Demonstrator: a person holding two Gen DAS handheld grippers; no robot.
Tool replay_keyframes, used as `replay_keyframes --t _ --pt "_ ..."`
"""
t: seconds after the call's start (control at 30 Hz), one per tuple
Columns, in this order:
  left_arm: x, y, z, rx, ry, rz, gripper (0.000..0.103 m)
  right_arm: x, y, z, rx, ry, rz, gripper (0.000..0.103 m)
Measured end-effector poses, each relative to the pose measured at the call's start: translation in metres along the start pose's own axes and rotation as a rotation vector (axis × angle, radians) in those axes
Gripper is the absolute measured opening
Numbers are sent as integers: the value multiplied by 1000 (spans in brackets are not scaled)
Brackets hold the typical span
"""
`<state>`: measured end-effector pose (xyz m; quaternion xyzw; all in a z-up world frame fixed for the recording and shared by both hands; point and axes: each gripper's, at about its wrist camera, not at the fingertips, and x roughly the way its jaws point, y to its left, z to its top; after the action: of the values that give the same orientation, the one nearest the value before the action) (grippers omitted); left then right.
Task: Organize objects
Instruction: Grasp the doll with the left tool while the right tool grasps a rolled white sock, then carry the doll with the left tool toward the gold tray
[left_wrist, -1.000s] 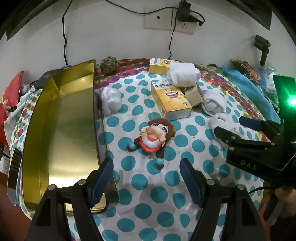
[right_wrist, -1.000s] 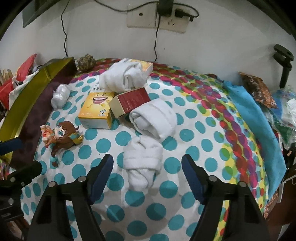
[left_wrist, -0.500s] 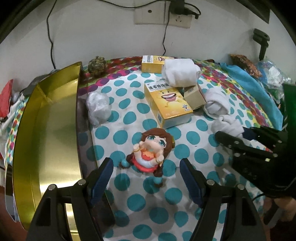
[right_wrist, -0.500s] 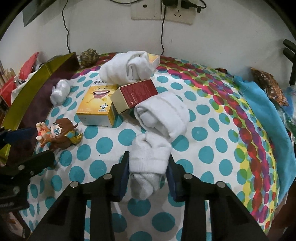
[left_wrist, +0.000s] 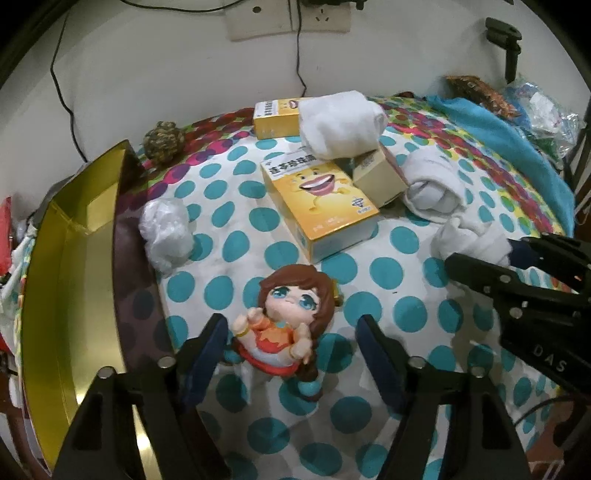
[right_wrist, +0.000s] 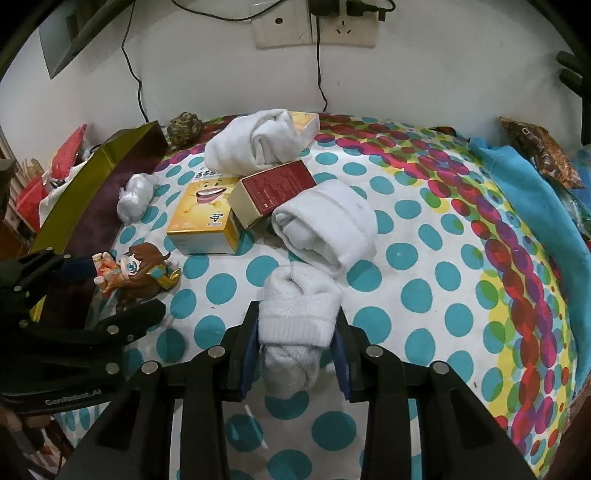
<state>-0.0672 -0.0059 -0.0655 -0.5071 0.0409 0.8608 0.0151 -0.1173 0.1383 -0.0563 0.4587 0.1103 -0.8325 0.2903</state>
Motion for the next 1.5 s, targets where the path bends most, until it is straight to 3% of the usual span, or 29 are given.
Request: replay_keyframes --t 0.07,0.17,0.43,0.97,1.23,1.5 --pt "0 3 0 8 -2 38 53 1 -2 0 7 2 6 34" --pt "-1 9 1 -1 7 16 48 2 -4 -2 17 4 11 35" --pt "-8 5 -3 -9 -2 3 48 1 -4 -2 16 5 16 35" --pt "-63 18 -2 -41 -100 3 48 -5 -2 -1 26 -6 25 35" --pt "-88 50 -5 -107 -138 61 48 -14 1 1 19 -26 23 35" --pt "-84 101 -25 -223 -98 140 48 -29 7 2 10 -44 12 35"
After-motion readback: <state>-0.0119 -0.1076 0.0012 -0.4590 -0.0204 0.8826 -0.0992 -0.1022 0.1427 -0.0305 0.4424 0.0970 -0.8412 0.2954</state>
